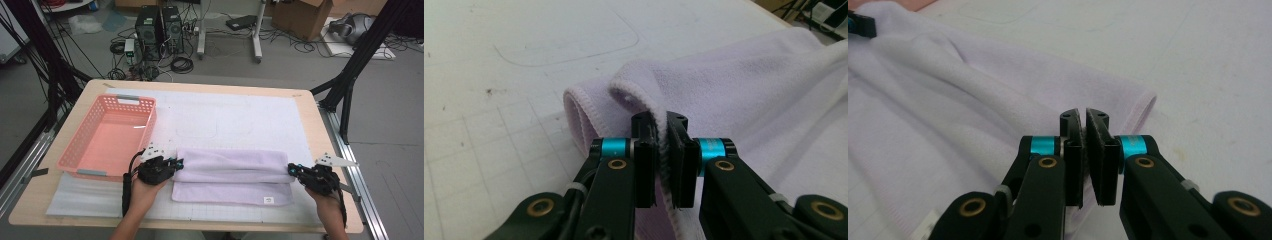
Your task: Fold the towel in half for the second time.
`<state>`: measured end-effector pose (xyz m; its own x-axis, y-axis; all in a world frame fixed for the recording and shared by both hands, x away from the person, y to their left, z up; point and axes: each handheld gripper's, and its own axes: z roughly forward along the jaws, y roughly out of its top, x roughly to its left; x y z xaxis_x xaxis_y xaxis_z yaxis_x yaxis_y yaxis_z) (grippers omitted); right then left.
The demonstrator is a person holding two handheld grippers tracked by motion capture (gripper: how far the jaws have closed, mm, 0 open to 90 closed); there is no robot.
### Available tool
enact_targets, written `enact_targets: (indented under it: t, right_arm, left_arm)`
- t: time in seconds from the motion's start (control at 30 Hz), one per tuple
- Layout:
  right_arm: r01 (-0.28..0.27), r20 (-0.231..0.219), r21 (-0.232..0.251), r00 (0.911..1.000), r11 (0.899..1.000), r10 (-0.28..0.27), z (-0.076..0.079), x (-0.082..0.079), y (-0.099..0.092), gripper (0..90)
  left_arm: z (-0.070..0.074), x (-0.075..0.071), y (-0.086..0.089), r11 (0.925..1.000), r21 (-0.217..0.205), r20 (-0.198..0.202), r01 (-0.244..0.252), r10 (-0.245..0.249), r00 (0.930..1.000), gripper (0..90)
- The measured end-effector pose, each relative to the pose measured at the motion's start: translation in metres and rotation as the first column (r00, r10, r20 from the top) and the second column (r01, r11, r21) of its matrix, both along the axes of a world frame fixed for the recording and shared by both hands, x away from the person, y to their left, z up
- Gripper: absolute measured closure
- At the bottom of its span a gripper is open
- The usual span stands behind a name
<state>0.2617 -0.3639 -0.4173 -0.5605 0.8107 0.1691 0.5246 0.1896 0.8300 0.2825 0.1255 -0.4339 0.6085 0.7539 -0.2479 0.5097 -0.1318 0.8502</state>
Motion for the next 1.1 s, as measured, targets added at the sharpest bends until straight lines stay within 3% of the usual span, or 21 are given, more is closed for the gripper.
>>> enact_targets:
  t: [0.17, 0.2, 0.27, 0.3, 0.43, 0.53, 0.63, 0.73, 0.87, 0.93, 1.03, 1.1]
  right_arm:
    - [-0.035, -0.019, -0.013, 0.9992, 0.999, 0.035, -0.004, -0.021, -0.005, 85.5]
    - [-0.04, -0.027, -0.017, 0.9988, 0.999, 0.04, -0.005, -0.025, -0.005, 85.4]
    - [-0.049, -0.043, -0.029, 0.9979, 0.998, 0.048, -0.006, -0.03, -0.007, 82.8]
    - [-0.042, -0.038, -0.026, 0.9984, 0.999, 0.041, -0.006, -0.031, -0.008, 77.4]
    - [0.027, 0.012, 0.058, 0.9995, 0.998, -0.028, 0.005, -0.024, -0.015, 65.2]
    - [0.073, 0.025, 0.042, 0.997, 0.996, -0.074, 0.008, -0.009, -0.013, 62.4]
    - [0.097, 0.013, 0.013, 0.9952, 0.995, -0.097, 0.005, 0.01, -0.008, 59.3]
    - [0.121, -0.032, -0.017, 0.992, 0.992, -0.122, 0.0, 0.03, -0.003, 52.4]
    - [0.117, -0.073, -0.058, 0.99, 0.991, -0.121, -0.01, 0.049, 0.005, 43.9]
    - [0.103, -0.092, -0.078, 0.9896, 0.992, -0.111, -0.015, 0.056, 0.007, 43.8]
    - [0.081, -0.147, -0.101, 0.9846, 0.992, -0.095, -0.023, 0.062, 0.009, 43.4]
    - [0.065, -0.164, -0.105, 0.9831, 0.992, -0.081, -0.026, 0.064, 0.01, 46.3]
  left_arm:
    - [0.001, -0.019, 0.007, 0.9995, -0.02, -0.006, 0.023, -0.023, 0.9997, 79.0]
    - [0.001, -0.022, 0.009, 0.9995, -0.022, -0.01, 0.023, -0.023, 0.9997, 75.2]
    - [0.002, -0.026, 0.01, 0.9998, -0.015, -0.001, 0.012, -0.012, 0.9999, 59.2]
    - [0.003, -0.027, 0.01, 0.9998, -0.016, 0.016, 0.008, -0.007, 0.9998, 52.2]
    - [0.013, -0.02, 0.011, 0.9986, -0.053, 0.073, -0.009, 0.013, 0.9973, 43.3]
    - [0.015, -0.008, 0.011, 0.9977, -0.064, 0.076, -0.021, 0.025, 0.9968, 43.3]
    - [0.013, 0.009, 0.01, 0.9984, -0.043, 0.04, -0.037, 0.039, 0.9984, 43.5]
    - [0.009, 0.025, 0.007, 0.9979, -0.002, 0.005, -0.065, 0.065, 0.9979, 43.2]
    - [0.005, 0.04, 0.002, 0.9914, 0.059, -0.002, -0.117, 0.118, 0.9931, 40.0]
    - [0.001, 0.046, 0.0, 0.9903, 0.073, -0.018, -0.118, 0.12, 0.9927, 40.3]
    - [-0.008, 0.053, -0.002, 0.9922, 0.077, -0.096, -0.098, 0.105, 0.9899, 39.9]
    - [-0.011, 0.055, -0.004, 0.9924, 0.092, -0.114, -0.081, 0.092, 0.9892, 40.2]
